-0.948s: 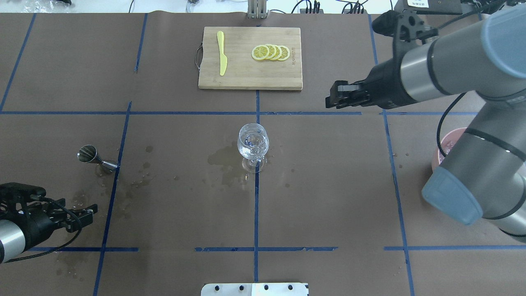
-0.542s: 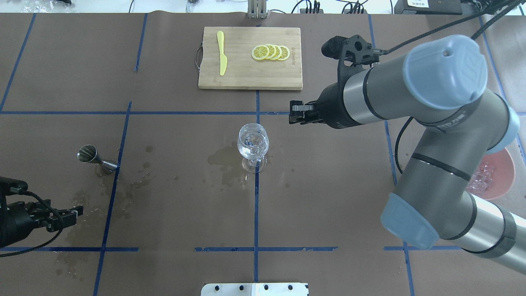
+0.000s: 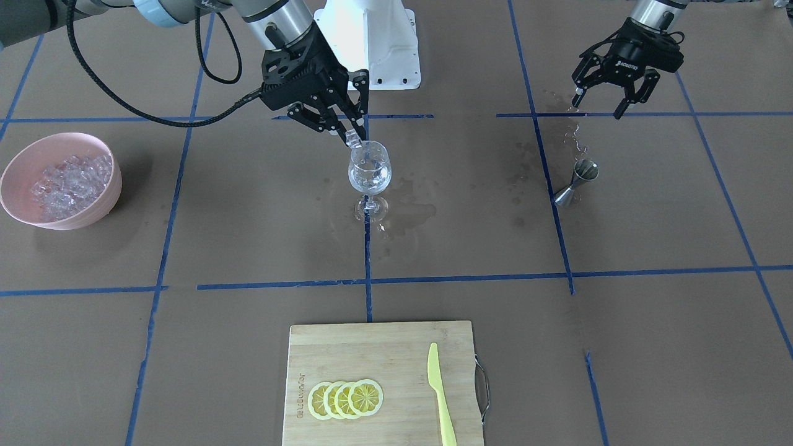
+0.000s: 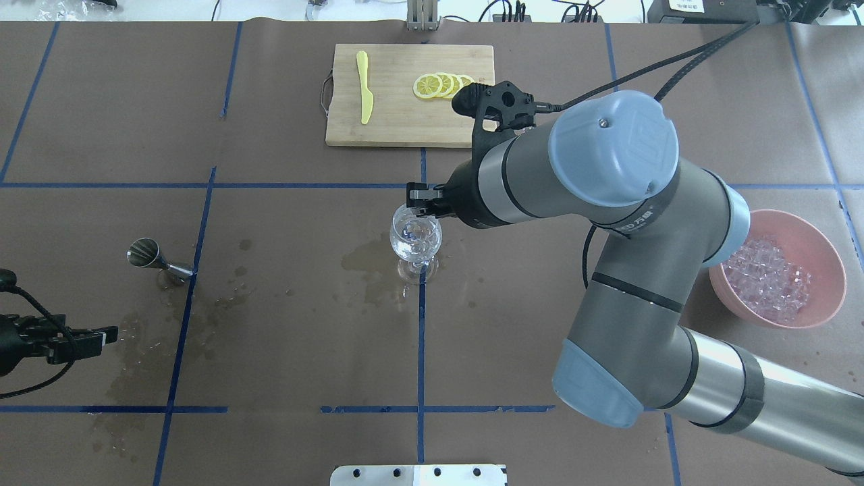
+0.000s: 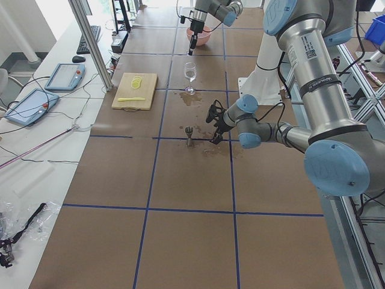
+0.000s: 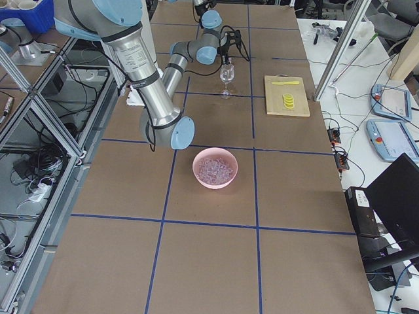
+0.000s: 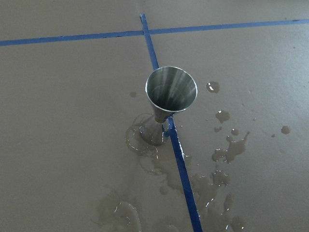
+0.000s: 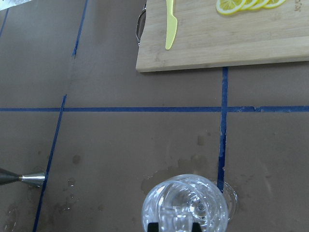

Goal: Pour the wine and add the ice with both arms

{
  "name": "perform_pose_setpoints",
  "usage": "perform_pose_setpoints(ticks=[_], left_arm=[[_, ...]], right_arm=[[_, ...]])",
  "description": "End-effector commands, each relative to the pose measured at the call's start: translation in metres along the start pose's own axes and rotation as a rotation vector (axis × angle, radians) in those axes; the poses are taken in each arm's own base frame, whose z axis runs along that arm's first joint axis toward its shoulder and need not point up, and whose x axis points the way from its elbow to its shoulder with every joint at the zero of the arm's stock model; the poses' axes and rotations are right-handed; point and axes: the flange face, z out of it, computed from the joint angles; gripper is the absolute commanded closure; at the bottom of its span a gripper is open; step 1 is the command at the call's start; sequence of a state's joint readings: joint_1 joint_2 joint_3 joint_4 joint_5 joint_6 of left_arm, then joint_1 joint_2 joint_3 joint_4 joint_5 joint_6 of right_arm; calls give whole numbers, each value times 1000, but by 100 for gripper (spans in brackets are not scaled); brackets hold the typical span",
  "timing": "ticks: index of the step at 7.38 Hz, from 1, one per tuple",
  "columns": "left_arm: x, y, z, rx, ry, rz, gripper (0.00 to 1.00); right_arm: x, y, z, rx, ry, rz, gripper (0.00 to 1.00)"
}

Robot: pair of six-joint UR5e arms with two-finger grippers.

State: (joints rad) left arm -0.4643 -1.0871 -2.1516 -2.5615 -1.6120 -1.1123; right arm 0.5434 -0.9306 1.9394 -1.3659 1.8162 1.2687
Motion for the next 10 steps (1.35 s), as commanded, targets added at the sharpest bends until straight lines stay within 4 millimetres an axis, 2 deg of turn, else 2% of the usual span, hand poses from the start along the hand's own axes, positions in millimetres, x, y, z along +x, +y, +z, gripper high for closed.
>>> perform_pose_setpoints(ticks=[1,3,4,5,6,9,10], left_arm=[[-4,-11,-10,0,13,-8,0],[-4,-15,-16,-6,27,-16,0],[-5,-20,-21,4,30,-7,0],[-8,-24,-26,-17,39,-7,0],[-13,-30,-30,-8,28,19,0],[-26,-39,-44,-59,60,37,0],[-42,-48,-51,-43,44,106,0]], right_arm=[[-9,13,11,-10,27,-5,100],[-10,14,12,-13,28,-4,100],[-11,15,12,-14,27,-4,82],[-10,14,12,-13,28,-4,9],[-10,14,12,-13,28,-4,0],[-11,15,9,-15,24,-7,0],[-5,12,9,-10,32,-3,0]])
